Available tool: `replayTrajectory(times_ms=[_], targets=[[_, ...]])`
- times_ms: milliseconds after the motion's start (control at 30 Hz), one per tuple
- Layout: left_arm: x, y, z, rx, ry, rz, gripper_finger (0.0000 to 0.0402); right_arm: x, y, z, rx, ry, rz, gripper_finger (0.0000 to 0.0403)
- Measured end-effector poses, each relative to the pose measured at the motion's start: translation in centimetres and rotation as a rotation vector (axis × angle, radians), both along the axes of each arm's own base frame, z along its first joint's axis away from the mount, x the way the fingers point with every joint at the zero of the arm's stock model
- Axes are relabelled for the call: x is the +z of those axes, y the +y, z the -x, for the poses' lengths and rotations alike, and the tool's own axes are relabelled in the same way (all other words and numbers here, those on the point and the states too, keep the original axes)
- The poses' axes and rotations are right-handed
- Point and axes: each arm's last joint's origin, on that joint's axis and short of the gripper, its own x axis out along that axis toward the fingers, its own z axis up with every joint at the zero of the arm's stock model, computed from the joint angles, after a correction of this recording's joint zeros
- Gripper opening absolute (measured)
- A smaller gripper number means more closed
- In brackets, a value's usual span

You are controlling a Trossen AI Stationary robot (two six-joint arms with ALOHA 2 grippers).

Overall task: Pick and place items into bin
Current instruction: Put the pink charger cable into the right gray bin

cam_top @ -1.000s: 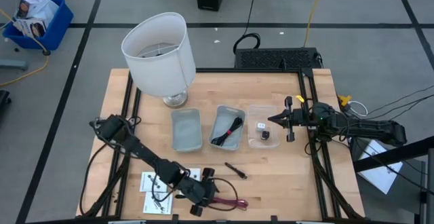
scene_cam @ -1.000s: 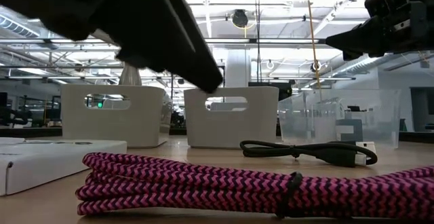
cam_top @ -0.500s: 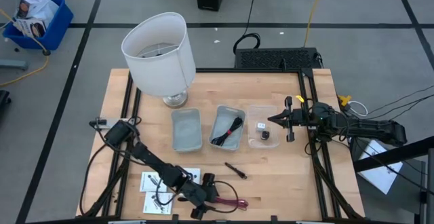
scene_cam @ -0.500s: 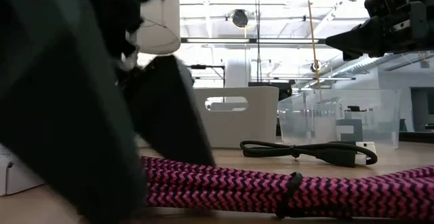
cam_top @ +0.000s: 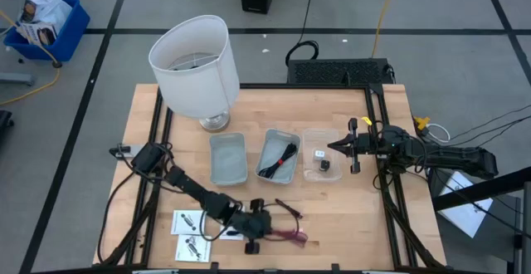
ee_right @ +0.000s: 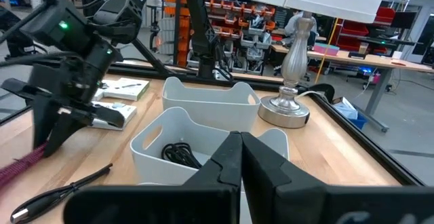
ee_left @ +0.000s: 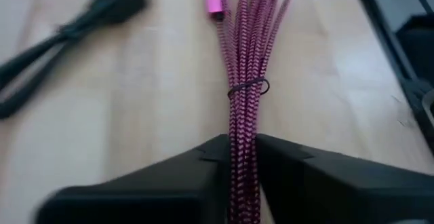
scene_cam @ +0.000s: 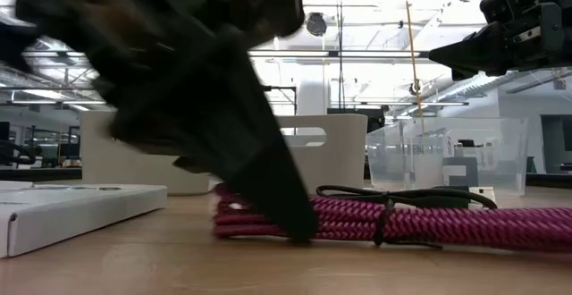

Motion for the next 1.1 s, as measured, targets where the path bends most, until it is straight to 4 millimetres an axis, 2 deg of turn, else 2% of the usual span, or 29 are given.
replayTrajectory(times_ms=[67,200,300,533,733,867,1100], targets=[[-0.1,0.8,-0.3,0.035,0.025,0.013,0.0033,0.0,0.0,0.0,0.000,0.000,0.000,0.0000],[-0.4,1.7,-0.4,0.087,0.082,0.049,0.0037,0.0,0.0,0.0,0.000,0.003,-0.001,0.0000],[-0.5,1.7,-0.2,0.084,0.112,0.066,0.0049,0.0,0.0,0.0,0.000,0.004,-0.001,0.0000],[0.0,1.0,0.2,-0.001,0.111,0.080,0.0042,0.0,0.0,0.0,0.000,0.004,-0.001,0.0000],[2.1,0.9,0.4,-0.071,0.068,0.048,0.0110,0.0,0.0,0.0,0.000,0.003,-0.001,0.0000],[3.0,1.1,0.7,-0.052,0.068,0.020,0.0157,0.0,0.0,0.0,0.000,0.004,-0.001,0.0000],[3.8,1.1,0.4,-0.030,0.007,0.029,0.0197,0.0,0.0,0.0,0.000,0.005,-0.001,0.0000]])
